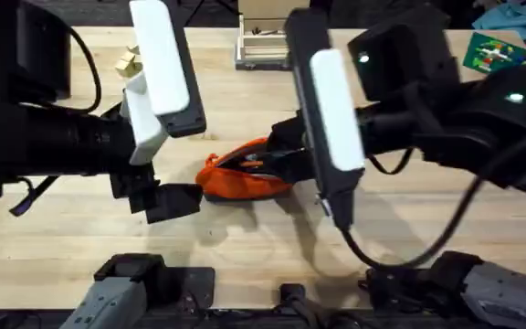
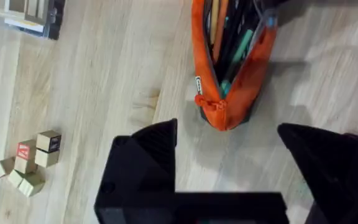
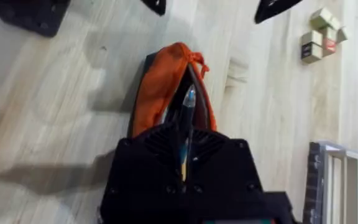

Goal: Unzip the bag, pick up the pens from the table one at a time and place them inside, then zip the bag closed.

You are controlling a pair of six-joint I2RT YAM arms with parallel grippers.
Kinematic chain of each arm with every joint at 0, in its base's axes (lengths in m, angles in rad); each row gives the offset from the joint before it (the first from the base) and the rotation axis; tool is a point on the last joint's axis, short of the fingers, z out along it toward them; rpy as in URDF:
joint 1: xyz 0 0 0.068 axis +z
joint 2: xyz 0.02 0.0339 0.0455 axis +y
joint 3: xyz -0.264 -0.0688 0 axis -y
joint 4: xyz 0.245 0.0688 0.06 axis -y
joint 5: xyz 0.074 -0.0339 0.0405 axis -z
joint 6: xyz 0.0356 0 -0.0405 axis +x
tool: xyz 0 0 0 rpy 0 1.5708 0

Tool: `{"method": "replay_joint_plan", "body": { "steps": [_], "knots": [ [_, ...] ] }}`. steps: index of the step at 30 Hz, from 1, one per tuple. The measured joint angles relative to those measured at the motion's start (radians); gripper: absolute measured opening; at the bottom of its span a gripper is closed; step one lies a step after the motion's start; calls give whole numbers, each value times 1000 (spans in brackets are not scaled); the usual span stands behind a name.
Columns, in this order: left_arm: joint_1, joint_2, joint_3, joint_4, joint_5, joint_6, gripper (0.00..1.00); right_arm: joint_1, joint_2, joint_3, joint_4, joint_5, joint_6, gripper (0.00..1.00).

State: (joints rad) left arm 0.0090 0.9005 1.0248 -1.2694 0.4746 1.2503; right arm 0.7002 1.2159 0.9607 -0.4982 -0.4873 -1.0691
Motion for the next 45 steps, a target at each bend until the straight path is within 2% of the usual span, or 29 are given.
{"method": "replay_joint_plan", "body": {
  "steps": [20, 33, 34, 35, 40, 41, 45],
  "knots": [
    [0, 0, 0, 0, 0, 0, 993, 29, 270, 0, 128, 0, -40, 31],
    [0, 0, 0, 0, 0, 0, 993, 29, 373, 2, 226, -7, -33, 34],
    [0, 0, 0, 0, 0, 0, 993, 29, 376, 2, 228, -7, -28, 83],
    [0, 0, 0, 0, 0, 0, 993, 29, 377, 2, 230, -7, -25, 202],
    [0, 0, 0, 0, 0, 0, 993, 29, 377, 3, 235, -6, -24, 912],
    [0, 0, 0, 0, 0, 0, 993, 29, 377, 3, 237, -6, -27, 977],
    [0, 0, 0, 0, 0, 0, 993, 29, 377, 4, 237, -6, -27, 997]
  ]
}}
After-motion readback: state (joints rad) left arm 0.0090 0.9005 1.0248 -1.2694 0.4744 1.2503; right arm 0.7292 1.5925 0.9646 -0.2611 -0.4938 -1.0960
